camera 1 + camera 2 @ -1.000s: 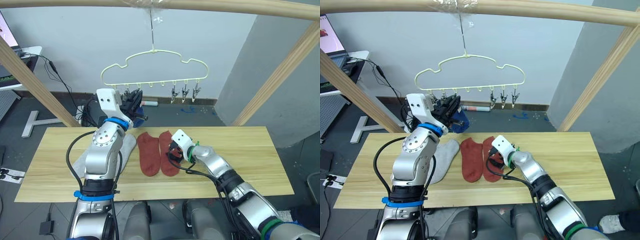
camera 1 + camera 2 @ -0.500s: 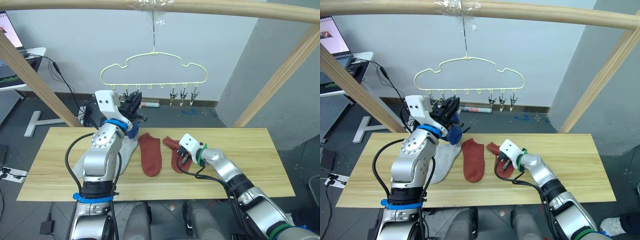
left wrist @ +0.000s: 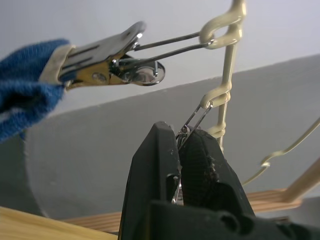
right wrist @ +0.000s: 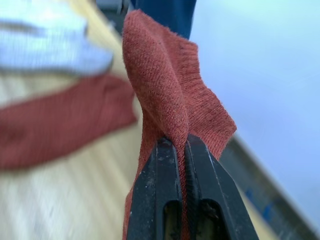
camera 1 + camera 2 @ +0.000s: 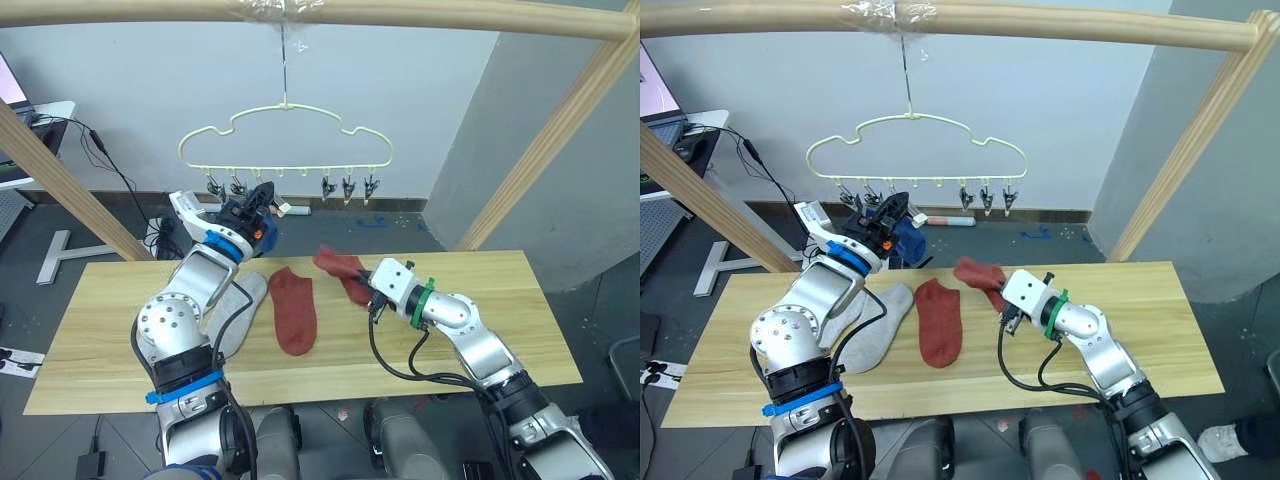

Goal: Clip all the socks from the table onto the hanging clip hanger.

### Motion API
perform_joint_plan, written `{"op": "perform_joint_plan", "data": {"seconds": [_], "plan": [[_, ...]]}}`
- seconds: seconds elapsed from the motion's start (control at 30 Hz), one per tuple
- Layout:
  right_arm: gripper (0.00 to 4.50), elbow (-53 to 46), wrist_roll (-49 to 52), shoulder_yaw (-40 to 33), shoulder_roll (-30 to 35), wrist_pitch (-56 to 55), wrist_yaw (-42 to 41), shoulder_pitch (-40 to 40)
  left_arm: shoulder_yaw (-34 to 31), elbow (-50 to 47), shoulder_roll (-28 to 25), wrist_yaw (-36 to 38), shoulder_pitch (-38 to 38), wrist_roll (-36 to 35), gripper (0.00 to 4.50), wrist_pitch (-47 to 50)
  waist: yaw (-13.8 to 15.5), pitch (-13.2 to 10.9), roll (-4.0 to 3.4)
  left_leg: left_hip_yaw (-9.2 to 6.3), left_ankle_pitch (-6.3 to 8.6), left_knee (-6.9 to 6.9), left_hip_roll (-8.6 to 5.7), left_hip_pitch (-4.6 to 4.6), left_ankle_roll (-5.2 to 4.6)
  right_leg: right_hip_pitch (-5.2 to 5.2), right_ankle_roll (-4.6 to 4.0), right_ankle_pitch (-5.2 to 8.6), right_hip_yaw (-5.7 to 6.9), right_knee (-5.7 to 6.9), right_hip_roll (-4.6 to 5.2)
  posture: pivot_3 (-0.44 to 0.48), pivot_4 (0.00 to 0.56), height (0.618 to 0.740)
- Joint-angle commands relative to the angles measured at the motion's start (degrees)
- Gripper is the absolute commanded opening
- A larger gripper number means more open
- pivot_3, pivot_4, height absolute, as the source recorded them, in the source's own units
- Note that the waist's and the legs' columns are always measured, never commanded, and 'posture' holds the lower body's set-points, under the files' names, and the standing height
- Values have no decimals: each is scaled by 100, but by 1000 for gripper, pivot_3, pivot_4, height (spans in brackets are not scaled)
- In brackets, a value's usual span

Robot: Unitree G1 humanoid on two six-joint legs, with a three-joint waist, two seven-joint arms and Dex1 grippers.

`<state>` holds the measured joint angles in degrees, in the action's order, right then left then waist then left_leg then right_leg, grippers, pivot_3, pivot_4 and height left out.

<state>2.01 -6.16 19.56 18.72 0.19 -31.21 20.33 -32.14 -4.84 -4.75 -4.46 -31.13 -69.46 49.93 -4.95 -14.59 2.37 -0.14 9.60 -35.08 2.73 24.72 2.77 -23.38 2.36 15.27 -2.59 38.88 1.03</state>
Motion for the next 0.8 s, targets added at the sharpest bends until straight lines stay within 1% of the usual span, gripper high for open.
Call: {"op": "perform_joint_plan", "data": {"seconds": [0.03,0.2,0.47,0.8], "plan": [[54,-412,-274,-53,-85,-342,314,5,-134,19,-42,-486,110,-532,156,44,0,0,0,0,0,-1,-1,0,0,0,0,0,0,0,0,-71,249,740],[54,-453,-526,-30,-281,-491,611,88,80,-105,-125,-707,233,-899,156,14,4,0,0,-1,0,0,0,-2,1,0,0,-1,1,0,-1,-75,244,740],[54,-536,-636,-107,-469,-595,771,266,352,-182,-276,-757,355,-1125,156,-108,11,0,0,1,0,1,0,-2,1,0,-1,-1,0,-3,0,-83,241,740],[54,-542,-711,30,-664,-525,744,385,564,-198,-375,-682,442,-1236,156,-293,12,0,0,2,0,2,0,-2,1,0,-1,-1,-1,-6,0,-78,238,740]]}}
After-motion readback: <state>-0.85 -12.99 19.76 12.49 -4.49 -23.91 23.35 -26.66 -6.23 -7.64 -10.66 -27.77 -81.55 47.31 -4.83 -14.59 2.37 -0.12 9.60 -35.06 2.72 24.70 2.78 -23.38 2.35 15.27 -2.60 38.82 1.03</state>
